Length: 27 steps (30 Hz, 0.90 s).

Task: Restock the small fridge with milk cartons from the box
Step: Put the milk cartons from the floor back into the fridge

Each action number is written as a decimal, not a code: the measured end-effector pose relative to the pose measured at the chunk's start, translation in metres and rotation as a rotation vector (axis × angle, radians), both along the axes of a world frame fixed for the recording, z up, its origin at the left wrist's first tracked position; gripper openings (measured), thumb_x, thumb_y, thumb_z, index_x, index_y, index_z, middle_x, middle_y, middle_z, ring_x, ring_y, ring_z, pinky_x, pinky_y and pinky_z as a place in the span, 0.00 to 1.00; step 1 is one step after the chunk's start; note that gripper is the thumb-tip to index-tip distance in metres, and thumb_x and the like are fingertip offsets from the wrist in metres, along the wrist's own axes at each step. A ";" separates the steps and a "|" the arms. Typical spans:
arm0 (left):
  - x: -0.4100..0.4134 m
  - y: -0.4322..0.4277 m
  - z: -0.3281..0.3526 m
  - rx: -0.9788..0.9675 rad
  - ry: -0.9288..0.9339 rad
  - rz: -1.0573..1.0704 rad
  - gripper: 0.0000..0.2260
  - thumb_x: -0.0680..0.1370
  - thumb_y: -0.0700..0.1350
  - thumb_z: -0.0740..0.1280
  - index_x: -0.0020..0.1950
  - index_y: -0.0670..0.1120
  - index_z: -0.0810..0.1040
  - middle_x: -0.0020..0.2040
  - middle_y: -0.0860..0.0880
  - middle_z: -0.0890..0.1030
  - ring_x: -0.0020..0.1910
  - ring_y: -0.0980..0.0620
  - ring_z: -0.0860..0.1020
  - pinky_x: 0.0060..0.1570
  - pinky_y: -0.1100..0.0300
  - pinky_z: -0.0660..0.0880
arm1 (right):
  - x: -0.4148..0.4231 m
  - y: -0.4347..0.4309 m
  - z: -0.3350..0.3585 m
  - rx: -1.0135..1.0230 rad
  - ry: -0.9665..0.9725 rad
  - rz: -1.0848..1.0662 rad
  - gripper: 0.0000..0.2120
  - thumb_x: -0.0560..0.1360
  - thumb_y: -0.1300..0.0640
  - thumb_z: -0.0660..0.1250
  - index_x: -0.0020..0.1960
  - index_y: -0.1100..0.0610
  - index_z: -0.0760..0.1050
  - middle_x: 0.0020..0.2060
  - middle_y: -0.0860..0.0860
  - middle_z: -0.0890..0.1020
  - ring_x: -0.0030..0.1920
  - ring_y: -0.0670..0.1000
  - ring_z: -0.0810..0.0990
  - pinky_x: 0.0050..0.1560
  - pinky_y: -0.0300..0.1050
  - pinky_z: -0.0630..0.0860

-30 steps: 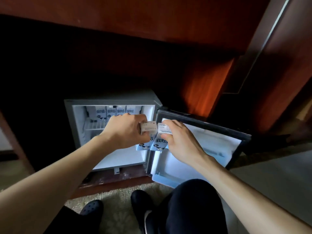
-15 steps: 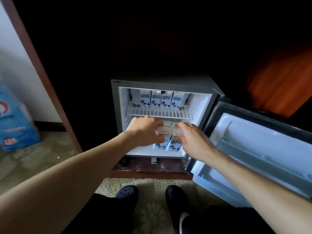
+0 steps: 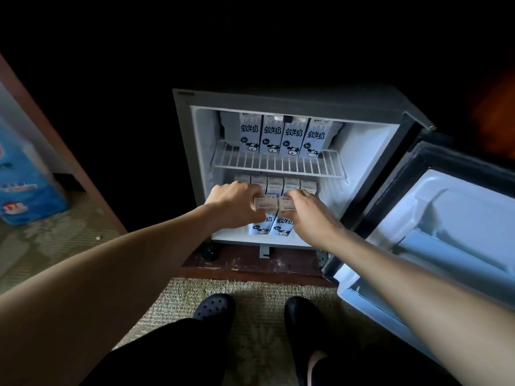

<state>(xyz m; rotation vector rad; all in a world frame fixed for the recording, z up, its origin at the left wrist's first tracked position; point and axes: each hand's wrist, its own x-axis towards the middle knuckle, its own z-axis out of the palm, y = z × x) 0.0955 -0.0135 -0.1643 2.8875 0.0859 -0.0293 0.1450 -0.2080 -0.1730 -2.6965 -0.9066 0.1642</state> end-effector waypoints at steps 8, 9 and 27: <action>0.034 0.028 -0.058 -0.018 0.034 0.109 0.14 0.75 0.58 0.67 0.59 0.57 0.75 0.49 0.55 0.81 0.42 0.52 0.77 0.37 0.60 0.71 | 0.041 0.036 -0.061 0.007 0.011 -0.032 0.26 0.76 0.71 0.62 0.73 0.60 0.66 0.66 0.55 0.74 0.65 0.55 0.73 0.61 0.49 0.74; 0.038 0.032 -0.066 -0.049 0.034 0.129 0.15 0.75 0.58 0.68 0.60 0.57 0.75 0.50 0.55 0.81 0.42 0.52 0.78 0.38 0.60 0.74 | 0.047 0.042 -0.069 0.019 0.006 -0.035 0.25 0.77 0.70 0.62 0.73 0.60 0.66 0.66 0.56 0.74 0.64 0.56 0.72 0.61 0.49 0.73; 0.088 0.048 -0.119 -0.203 0.001 0.241 0.14 0.79 0.46 0.66 0.64 0.46 0.74 0.56 0.43 0.81 0.50 0.43 0.81 0.48 0.52 0.80 | 0.100 0.080 -0.127 0.172 -0.029 -0.058 0.19 0.75 0.73 0.65 0.65 0.64 0.73 0.62 0.57 0.66 0.52 0.54 0.82 0.55 0.49 0.81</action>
